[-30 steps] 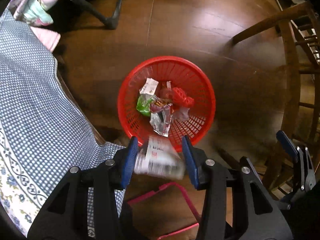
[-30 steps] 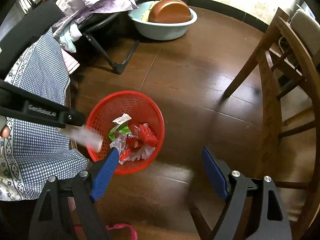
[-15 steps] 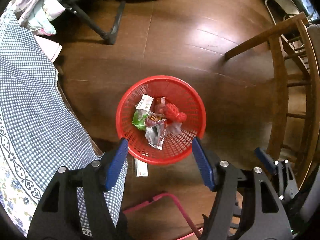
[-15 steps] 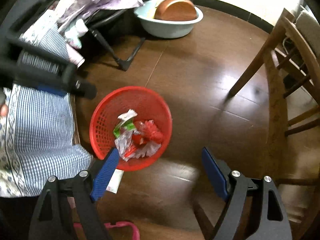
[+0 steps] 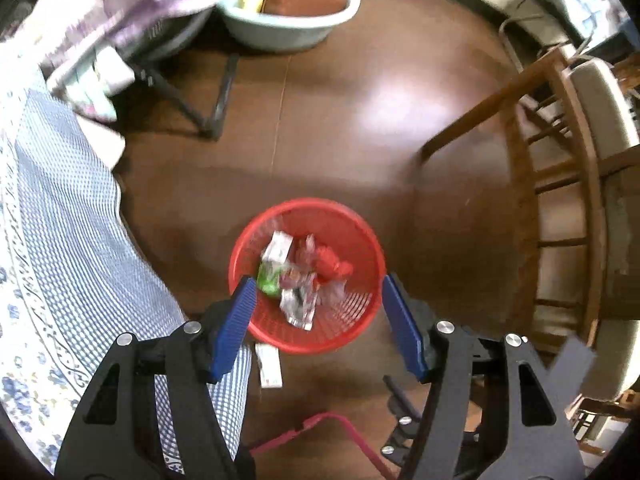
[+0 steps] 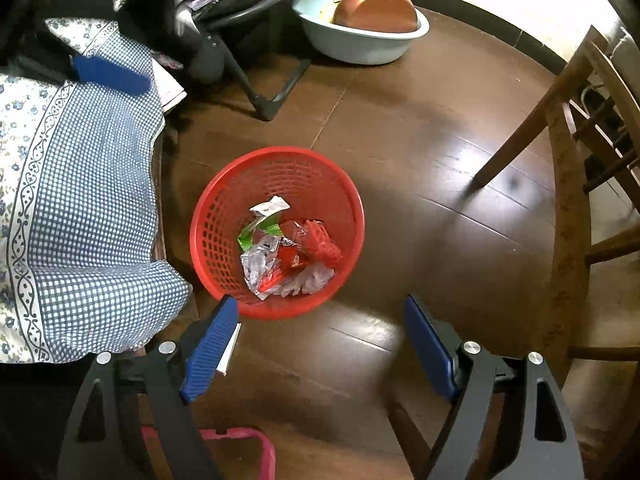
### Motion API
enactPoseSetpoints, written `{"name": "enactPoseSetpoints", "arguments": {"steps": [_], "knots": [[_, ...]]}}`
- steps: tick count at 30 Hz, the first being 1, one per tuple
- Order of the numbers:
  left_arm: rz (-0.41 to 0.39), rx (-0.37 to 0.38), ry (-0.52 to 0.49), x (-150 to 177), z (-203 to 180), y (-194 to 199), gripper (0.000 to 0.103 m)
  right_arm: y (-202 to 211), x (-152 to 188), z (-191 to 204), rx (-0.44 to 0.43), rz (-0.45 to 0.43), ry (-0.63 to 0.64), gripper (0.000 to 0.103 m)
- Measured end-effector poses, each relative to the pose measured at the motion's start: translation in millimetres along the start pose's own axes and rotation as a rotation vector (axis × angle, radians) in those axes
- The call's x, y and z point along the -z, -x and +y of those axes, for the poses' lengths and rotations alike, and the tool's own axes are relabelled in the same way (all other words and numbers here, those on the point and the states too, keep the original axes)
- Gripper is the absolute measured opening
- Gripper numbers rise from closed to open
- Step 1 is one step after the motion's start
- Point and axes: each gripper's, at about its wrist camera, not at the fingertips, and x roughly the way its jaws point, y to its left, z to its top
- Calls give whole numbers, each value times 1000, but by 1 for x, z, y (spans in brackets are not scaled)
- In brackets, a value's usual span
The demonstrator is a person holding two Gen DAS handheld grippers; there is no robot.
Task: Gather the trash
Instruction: 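Move both open tools back over the remaining trash on the bed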
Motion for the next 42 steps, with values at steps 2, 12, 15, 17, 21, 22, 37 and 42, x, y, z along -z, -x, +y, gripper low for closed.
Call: {"name": "enactPoseSetpoints", "arguments": {"steps": [2,12,15,17,21,22,37,42], "knots": [[-61,6,-17,0,-3,19,63,3,0,3,1,-3,6,82],[-273,-7,-13,20,16,114,63,54,-24,22,11,-116,53,82],[-330,-17,29,33,37,146,63,76,-38,38,5,-171,86,82],[-368,-26,67,40,55,165,63,98,-48,55,-9,-220,110,82],[-463,-87,175,63,107,211,63,137,-69,91,-67,-307,146,82],[-484,-98,210,70,123,223,63,146,-74,101,-83,-325,159,82],[-612,-373,738,202,374,313,65,220,-164,354,-286,-421,426,92],[-584,-369,823,217,412,313,65,182,-202,405,-297,-321,346,92]]}}
